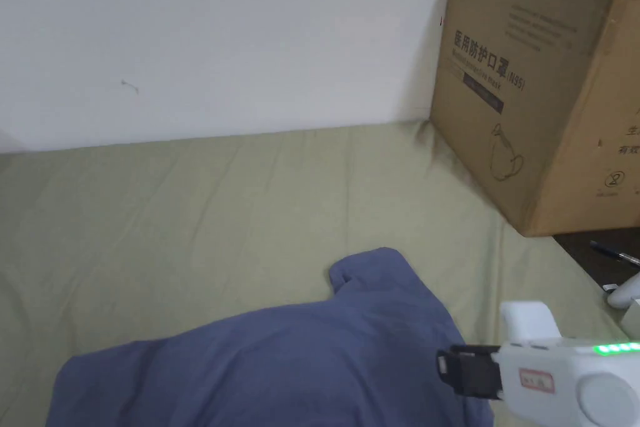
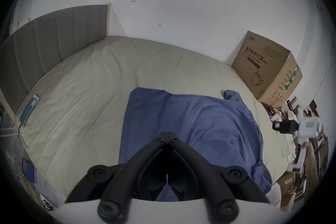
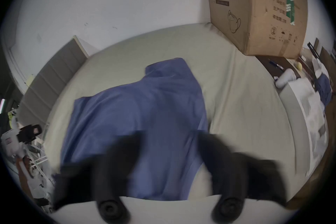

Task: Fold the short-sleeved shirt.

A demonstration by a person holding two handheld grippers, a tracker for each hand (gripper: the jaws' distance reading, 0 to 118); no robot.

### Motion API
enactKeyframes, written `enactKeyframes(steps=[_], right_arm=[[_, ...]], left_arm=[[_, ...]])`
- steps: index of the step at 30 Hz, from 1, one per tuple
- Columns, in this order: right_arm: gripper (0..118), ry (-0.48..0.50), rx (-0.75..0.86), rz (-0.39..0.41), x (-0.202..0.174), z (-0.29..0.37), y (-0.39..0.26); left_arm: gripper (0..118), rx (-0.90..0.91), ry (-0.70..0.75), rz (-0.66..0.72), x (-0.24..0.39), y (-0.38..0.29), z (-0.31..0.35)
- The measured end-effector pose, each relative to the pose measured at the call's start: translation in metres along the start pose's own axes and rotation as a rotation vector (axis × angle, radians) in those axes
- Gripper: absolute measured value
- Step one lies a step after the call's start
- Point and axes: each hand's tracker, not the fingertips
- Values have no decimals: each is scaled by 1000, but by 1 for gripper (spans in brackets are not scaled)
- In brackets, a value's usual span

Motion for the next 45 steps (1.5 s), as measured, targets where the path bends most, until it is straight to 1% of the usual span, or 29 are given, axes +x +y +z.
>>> enactKeyframes(steps=[1,3,4,7,8,9,10,11,12,14,15,17,18,19,20,21,22,23,24,25,26,27,28,31,33,37,41,44,45], right_arm=[[112,-39,-14,18,2,-21,14],[108,-17,9,24,11,-48,34],[108,-6,-21,23,18,-67,47],[107,-81,-98,-51,34,-122,70],[103,-102,-121,-69,39,-138,75],[96,-113,-155,-102,45,-152,82],[87,-138,-193,-166,46,-158,88],[89,-122,-181,-197,47,-162,92],[91,-94,-175,-195,45,-162,94],[90,-89,-244,-120,42,-179,98],[91,-122,-255,-93,38,-185,97],[90,-141,-257,-39,28,-192,91],[87,-175,-237,6,19,-190,89],[80,-164,-219,50,13,-189,86],[78,-145,-221,103,8,-190,83],[76,-182,-220,142,5,-190,82],[74,-177,-220,118,3,-189,83],[64,-174,-221,110,2,-187,85],[49,-180,-219,108,1,-185,87],[14,-192,-212,127,0,-182,89],[1,-188,-213,143,0,-181,92],[1,-183,-220,138,-1,-179,94],[1,-177,-228,141,-1,-176,95],[1,-176,-213,173,-5,-165,97],[1,-163,-208,165,-1,-165,101],[1,-130,-191,137,1,-153,105],[1,-138,-196,150,0,-158,104],[1,-135,-191,189,-6,-153,101],[1,-138,-190,196,-7,-152,100]], left_arm=[[0,-2,2,-17,-1,5,-10],[0,-9,9,-42,2,10,-22],[0,-18,7,-50,3,12,-28],[0,-43,-4,-55,7,15,-42],[0,-49,-4,-59,7,14,-45],[0,-60,0,-69,9,14,-48],[0,-73,9,-78,9,14,-50],[0,-78,11,-89,7,13,-52],[0,-86,16,-95,5,12,-55],[0,-103,32,-87,2,12,-62],[0,-104,34,-79,-2,12,-65],[0,-103,39,-58,-3,13,-68],[0,-108,39,-51,-4,14,-70],[0,-111,39,-47,-6,14,-71],[0,-113,39,-48,-7,15,-74],[0,-117,41,-52,-7,17,-77],[0,-125,49,-58,-8,19,-81],[0,-133,61,-61,-10,22,-85],[5,-136,51,-54,-13,25,-91],[30,-163,39,-47,-18,30,-100],[58,-186,31,-45,-21,34,-108],[85,-178,32,-35,-27,37,-118],[104,-189,42,-22,-31,42,-128],[105,-202,48,52,-54,67,-156],[105,-250,51,88,-64,89,-174],[106,-286,81,86,-76,113,-224],[105,-397,147,-4,-70,112,-264],[101,-510,200,-72,-62,97,-291],[98,-450,195,-87,-65,96,-294]])
